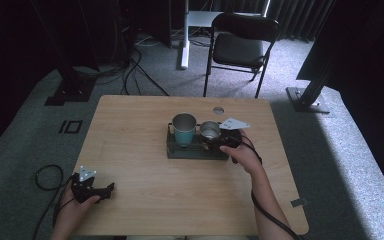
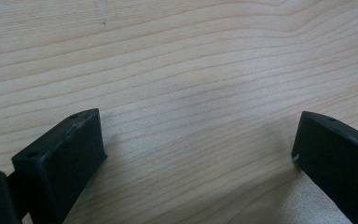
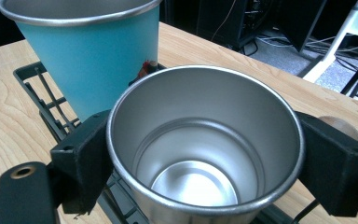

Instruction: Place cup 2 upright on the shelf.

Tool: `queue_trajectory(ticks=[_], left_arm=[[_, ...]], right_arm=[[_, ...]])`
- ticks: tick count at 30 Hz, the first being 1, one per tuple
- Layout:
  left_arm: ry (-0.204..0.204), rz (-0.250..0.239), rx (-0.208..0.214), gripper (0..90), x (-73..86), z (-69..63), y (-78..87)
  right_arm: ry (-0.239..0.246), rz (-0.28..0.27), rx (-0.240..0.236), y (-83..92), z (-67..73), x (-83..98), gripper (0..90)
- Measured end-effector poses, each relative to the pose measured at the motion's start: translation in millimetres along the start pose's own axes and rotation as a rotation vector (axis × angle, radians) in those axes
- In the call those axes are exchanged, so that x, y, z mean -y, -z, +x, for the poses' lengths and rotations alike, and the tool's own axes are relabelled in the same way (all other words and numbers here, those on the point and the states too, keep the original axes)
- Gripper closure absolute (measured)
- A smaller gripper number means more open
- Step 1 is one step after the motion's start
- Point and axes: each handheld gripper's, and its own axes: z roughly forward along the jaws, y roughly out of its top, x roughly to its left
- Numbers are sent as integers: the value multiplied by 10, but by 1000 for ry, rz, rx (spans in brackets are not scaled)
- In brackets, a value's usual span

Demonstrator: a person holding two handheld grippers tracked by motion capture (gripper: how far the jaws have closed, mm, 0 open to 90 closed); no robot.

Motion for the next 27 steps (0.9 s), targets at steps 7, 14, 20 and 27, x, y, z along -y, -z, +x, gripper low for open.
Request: queue_trajectory(ticks=[7, 14, 20, 27], left_arm=[[0, 0, 0, 28, 0, 0, 0], [0, 0, 0, 28, 0, 0, 0], [0, 0, 0, 28, 0, -1, 0], [0, 0, 0, 28, 0, -1, 0]], right_arm=[[-41, -1, 11, 46, -19, 0, 115], [-12, -5, 13, 107, -2, 5, 115], [-17, -8, 8, 181, 5, 48, 115], [-20, -29, 27, 296, 1, 73, 115]])
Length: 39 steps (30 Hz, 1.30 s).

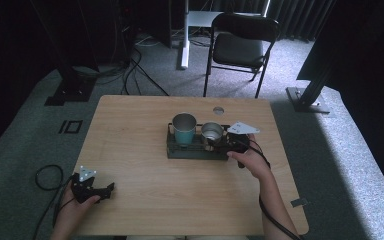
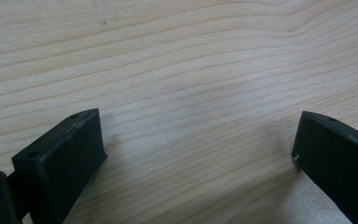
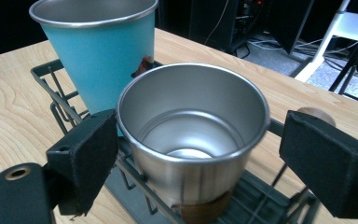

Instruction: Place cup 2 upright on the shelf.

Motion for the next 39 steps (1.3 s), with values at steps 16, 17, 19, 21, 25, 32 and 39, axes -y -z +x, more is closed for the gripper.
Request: queue_trajectory(ticks=[16, 17, 19, 21, 25, 32, 39], left_arm=[[0, 0, 0, 28, 0, 0, 0], [0, 0, 0, 28, 0, 0, 0], [0, 1, 0, 28, 0, 0, 0], [0, 0, 0, 28, 0, 0, 0], [0, 0, 0, 28, 0, 0, 0], [0, 0, 0, 28, 0, 0, 0], [0, 0, 0, 28, 0, 0, 0]], right_arm=[[-27, -38, 21, 251, -47, 92, 115], [-28, -42, 25, 271, -53, 95, 115], [-36, -45, 32, 310, -71, 106, 115], [-40, -47, 36, 329, -80, 112, 115], [-50, -52, 51, 413, -124, 145, 115], [-66, -50, 74, 530, -168, 191, 115], [-76, -43, 99, 672, -216, 300, 115]])
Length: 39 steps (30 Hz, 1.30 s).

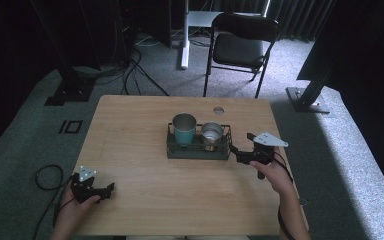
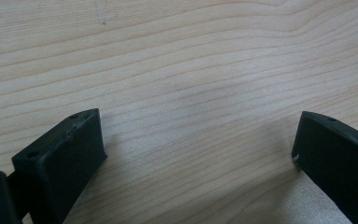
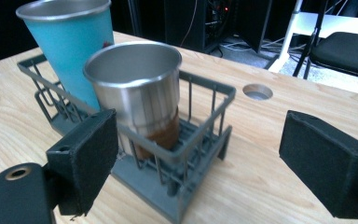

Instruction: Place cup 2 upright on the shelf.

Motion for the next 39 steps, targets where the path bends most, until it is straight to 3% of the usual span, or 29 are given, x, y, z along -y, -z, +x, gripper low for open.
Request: queue_trajectory(ticks=[13, 25, 32, 39], left_arm=[[0, 1, 0, 28, 0, 0, 0], [0, 0, 0, 28, 0, 0, 0], [0, 0, 0, 28, 0, 0, 0], [1, 0, 0, 28, -1, -1, 0]], right_arm=[[-40, 26, 40, 157, -101, 219, 115], [-53, 82, 82, 327, -181, 523, 115], [-98, 108, 93, 423, -203, 705, 115], [-110, 139, 112, 516, -209, 840, 115]])
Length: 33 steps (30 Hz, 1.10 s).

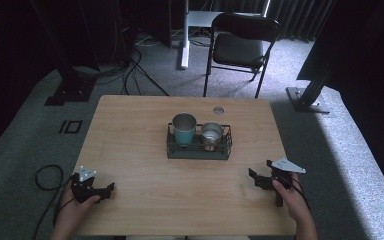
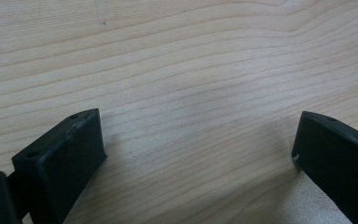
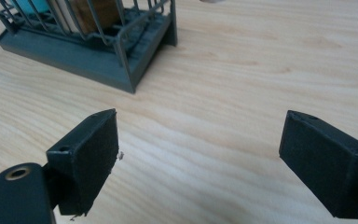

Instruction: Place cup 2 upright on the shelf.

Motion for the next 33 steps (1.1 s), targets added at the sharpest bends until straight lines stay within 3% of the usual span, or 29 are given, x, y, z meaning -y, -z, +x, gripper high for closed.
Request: queue_trajectory(ticks=[17, 33], left_arm=[[0, 1, 0, 28, 0, 0, 0], [0, 1, 0, 28, 0, 0, 1]], right_arm=[[-1, 112, 109, 188, -65, 285, 115], [-14, 182, 128, 325, -69, 418, 115]])
